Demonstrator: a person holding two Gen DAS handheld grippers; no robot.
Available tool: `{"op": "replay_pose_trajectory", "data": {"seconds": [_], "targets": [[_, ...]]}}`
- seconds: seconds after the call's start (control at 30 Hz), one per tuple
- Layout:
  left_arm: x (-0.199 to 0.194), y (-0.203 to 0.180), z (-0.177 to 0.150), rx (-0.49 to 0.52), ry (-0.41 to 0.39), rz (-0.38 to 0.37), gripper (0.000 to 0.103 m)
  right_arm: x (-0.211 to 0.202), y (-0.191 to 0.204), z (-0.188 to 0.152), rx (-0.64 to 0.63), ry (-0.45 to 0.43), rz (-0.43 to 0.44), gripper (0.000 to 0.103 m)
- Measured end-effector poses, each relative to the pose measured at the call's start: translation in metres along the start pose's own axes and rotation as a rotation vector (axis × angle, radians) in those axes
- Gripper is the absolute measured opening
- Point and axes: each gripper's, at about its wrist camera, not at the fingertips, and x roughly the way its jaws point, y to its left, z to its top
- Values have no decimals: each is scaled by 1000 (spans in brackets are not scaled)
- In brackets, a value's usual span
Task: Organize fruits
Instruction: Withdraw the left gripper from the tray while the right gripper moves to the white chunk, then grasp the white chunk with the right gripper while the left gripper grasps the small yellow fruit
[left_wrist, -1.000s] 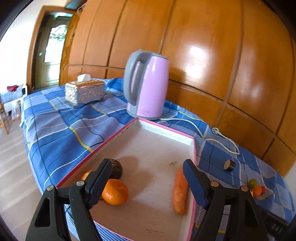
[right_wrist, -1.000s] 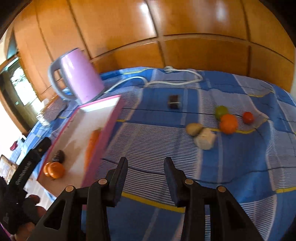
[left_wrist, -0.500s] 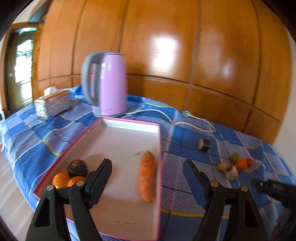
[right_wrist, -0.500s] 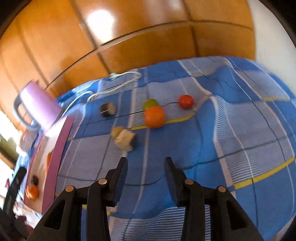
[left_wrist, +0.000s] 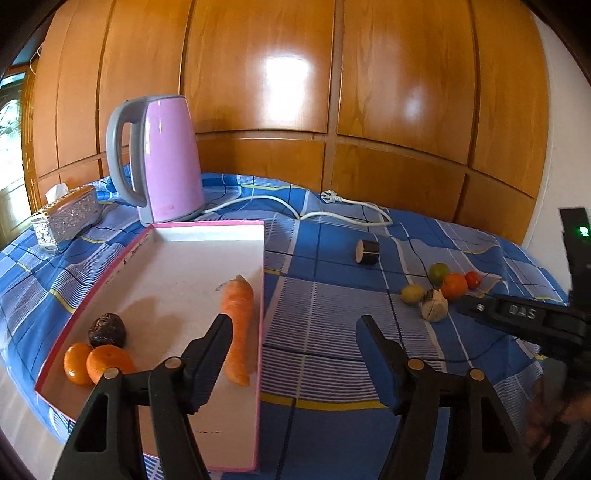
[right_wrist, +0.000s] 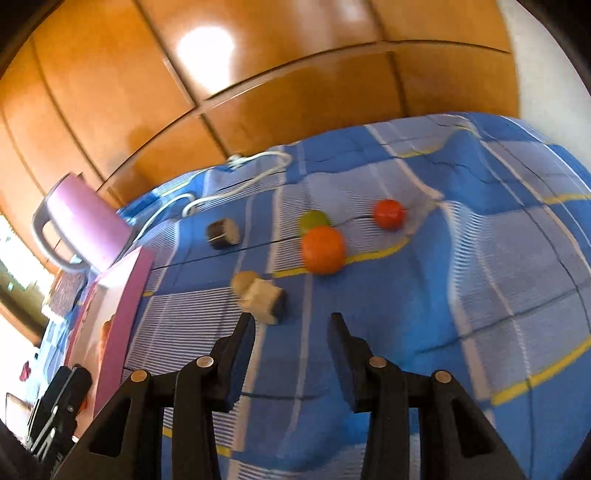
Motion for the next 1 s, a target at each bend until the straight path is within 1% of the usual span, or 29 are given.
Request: {"op": "replay_pose_trajectory", "data": {"seconds": [0.17, 0.23, 0.27, 0.4, 0.47, 0.5, 0.53, 0.63, 0.73, 0.8, 0.87, 0.93, 0.97, 1.0], "targets": [[4, -6, -1, 16, 11, -16, 70, 21, 11, 4, -29, 24, 4, 41], [5, -8, -2, 23, 15, -21, 70, 29, 13, 6, -32, 33, 0, 46], [6, -10, -2, 29, 18, -24, 70, 31, 13, 6, -33, 34, -6, 47], [10, -14, -3, 36, 28, -38, 70, 39, 10, 9, -18, 43, -5, 48], [11, -16, -3, 42, 34, -40, 70, 43, 9, 10, -10, 55, 11, 48], [12, -17, -3, 44, 36, -44, 70, 46, 10, 10, -18, 63, 13, 47], [12, -17, -4, 47, 35, -43, 70, 47, 11, 9, -29, 69, 6, 41], [9, -19, -3, 63, 13, -31, 70, 44, 12, 7, -44, 63, 2, 40], [11, -19, -3, 63, 18, -48, 70, 37, 4, 6, -20, 54, -38, 40], [15, -18, -3, 54, 47, -73, 70, 31, -5, 6, 10, 46, -81, 40], [19, -20, -4, 63, 62, -63, 70, 26, -15, 6, 41, 45, -116, 40], [23, -23, -3, 68, 80, -84, 70, 22, -25, 7, 81, 36, -136, 40], [25, -26, -2, 75, 88, -100, 69, 22, -29, 8, 90, 32, -147, 40], [26, -29, -2, 85, 90, -105, 65, 22, -30, 9, 93, 30, -153, 40]]}}
